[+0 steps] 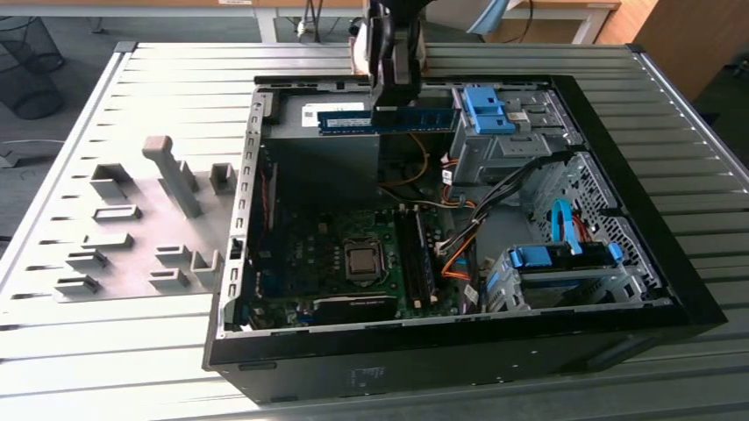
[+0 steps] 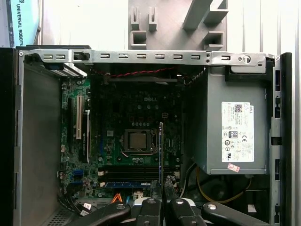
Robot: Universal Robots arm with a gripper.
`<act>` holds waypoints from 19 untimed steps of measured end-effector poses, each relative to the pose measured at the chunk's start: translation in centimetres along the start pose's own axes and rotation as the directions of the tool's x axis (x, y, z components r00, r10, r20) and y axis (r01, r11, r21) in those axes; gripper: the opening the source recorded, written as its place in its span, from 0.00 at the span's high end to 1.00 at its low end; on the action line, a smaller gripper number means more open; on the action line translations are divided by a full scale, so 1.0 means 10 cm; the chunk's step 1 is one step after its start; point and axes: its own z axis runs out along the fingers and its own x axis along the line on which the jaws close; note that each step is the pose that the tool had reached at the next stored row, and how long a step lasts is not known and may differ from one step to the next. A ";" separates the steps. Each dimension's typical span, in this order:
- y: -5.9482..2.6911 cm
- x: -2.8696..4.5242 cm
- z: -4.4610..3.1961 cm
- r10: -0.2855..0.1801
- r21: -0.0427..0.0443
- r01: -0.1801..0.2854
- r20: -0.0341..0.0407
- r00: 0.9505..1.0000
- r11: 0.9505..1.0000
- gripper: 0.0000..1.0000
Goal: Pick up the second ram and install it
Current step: 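Insert the second ram into the second slot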
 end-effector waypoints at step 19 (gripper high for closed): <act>0.000 0.000 0.006 0.128 0.003 -0.128 0.001 0.992 0.992 0.86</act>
